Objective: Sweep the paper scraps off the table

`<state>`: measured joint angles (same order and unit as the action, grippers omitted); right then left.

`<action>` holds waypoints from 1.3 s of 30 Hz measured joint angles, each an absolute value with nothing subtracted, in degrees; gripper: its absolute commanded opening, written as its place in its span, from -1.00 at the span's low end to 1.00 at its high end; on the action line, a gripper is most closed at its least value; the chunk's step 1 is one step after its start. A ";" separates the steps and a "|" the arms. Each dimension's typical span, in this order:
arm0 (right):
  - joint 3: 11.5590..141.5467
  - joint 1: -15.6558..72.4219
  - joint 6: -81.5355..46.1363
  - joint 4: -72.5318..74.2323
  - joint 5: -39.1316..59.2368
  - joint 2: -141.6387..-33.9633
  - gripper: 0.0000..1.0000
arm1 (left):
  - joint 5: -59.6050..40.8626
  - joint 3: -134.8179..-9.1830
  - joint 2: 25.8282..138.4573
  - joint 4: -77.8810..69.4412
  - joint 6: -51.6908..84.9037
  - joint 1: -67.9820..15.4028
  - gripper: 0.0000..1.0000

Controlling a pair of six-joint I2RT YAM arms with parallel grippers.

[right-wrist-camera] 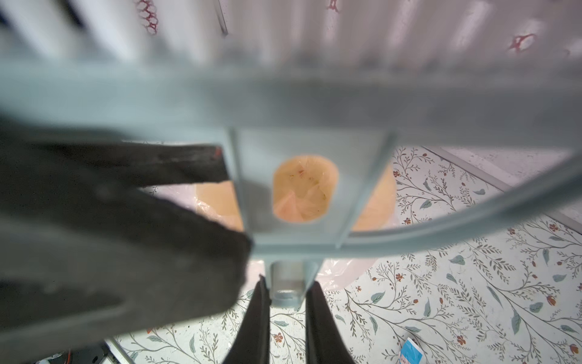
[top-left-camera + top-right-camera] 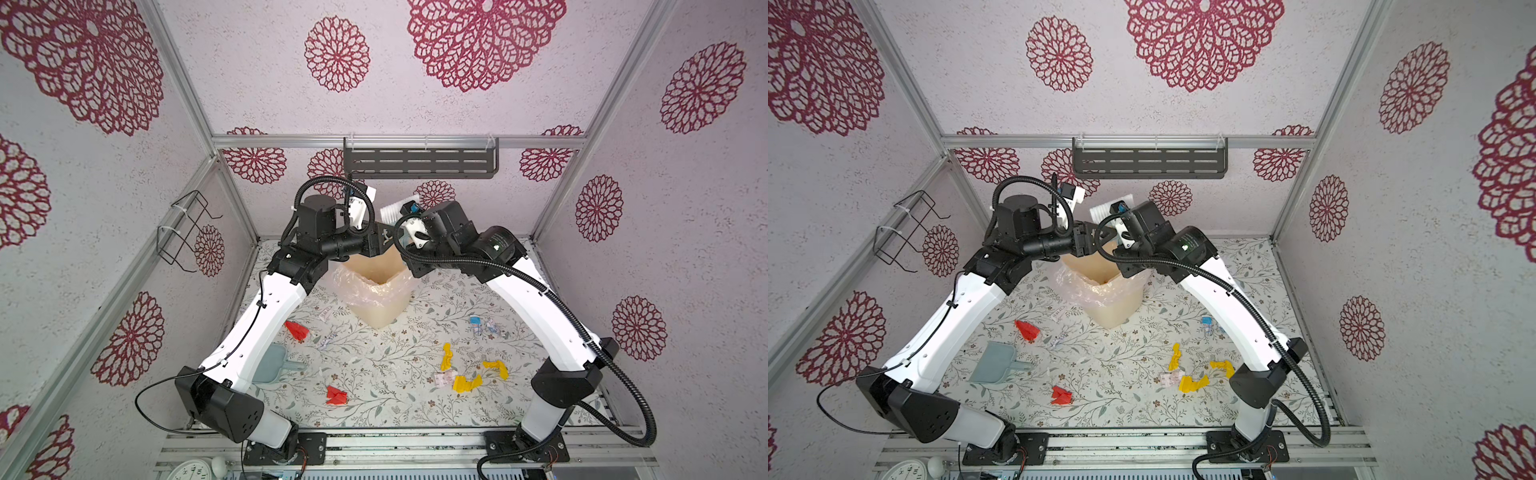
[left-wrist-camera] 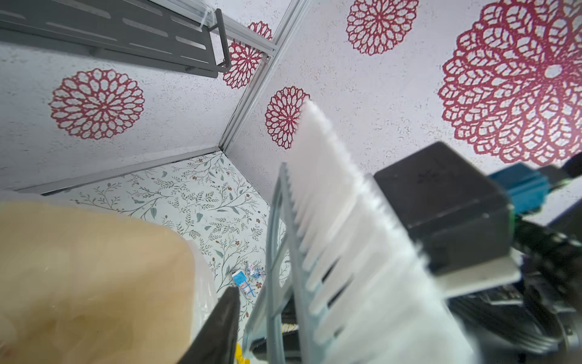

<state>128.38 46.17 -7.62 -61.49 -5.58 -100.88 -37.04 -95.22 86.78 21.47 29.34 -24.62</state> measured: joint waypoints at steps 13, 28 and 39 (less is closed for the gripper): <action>128.38 46.24 -8.32 -61.43 -5.82 -101.01 -0.07 | -35.53 -95.61 87.99 19.94 30.85 -25.36 -1.00; 103.15 38.26 -13.28 -44.64 2.61 -83.26 0.98 | -28.05 -83.94 79.83 4.23 39.83 -24.69 -1.00; 73.58 28.58 -32.77 -9.15 19.88 -68.45 0.71 | -22.81 -78.78 79.66 -11.75 48.23 -25.10 -1.00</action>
